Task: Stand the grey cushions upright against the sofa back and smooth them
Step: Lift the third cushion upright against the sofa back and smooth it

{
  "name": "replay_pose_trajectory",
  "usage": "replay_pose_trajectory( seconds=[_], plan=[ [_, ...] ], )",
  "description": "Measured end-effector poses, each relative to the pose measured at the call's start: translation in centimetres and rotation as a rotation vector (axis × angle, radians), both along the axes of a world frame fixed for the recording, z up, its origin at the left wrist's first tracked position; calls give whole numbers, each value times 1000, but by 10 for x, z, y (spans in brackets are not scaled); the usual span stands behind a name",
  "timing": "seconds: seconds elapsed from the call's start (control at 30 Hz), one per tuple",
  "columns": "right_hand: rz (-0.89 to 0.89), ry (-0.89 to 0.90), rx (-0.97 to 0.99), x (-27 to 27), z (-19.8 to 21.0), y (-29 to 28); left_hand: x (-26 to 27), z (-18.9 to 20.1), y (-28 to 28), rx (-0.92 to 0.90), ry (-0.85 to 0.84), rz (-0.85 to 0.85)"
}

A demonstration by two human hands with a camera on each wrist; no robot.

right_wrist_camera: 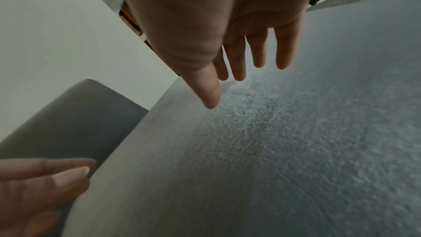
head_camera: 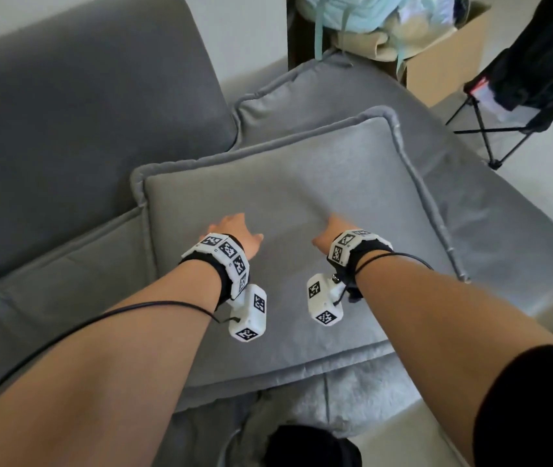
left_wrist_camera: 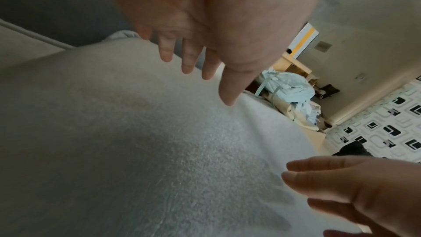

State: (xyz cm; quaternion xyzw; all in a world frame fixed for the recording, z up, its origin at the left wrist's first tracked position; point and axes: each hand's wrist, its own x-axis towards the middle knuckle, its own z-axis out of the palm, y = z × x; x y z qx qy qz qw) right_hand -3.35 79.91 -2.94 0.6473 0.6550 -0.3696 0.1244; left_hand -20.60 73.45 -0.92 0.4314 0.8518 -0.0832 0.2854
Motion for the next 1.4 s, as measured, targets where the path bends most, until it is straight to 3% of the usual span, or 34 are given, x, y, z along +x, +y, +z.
replay_pose_trajectory(
  seconds=[0.17,0.27,0.43,0.63,0.77,1.1,1.4],
  plan=[
    [152,-80,-104,3,-19,4,1,-10,2,-105,-84,79],
    [126,-86,-100,-4,-20,10,-4,-12,0,-152,-97,117],
    [27,-53,12,-30,-21,40,-21,-18,18,-128,-132,175],
    [73,-17,206,-68,-32,98,-44,-28,60,-54,-101,218],
    [123,-7,316,-89,-36,126,-59,-37,81,-117,-153,217],
    [433,-130,280,-164,-65,171,-79,-62,99,-224,-192,133],
    [758,-287,206,-182,-82,191,-83,-77,111,-329,-183,52]
  ],
)
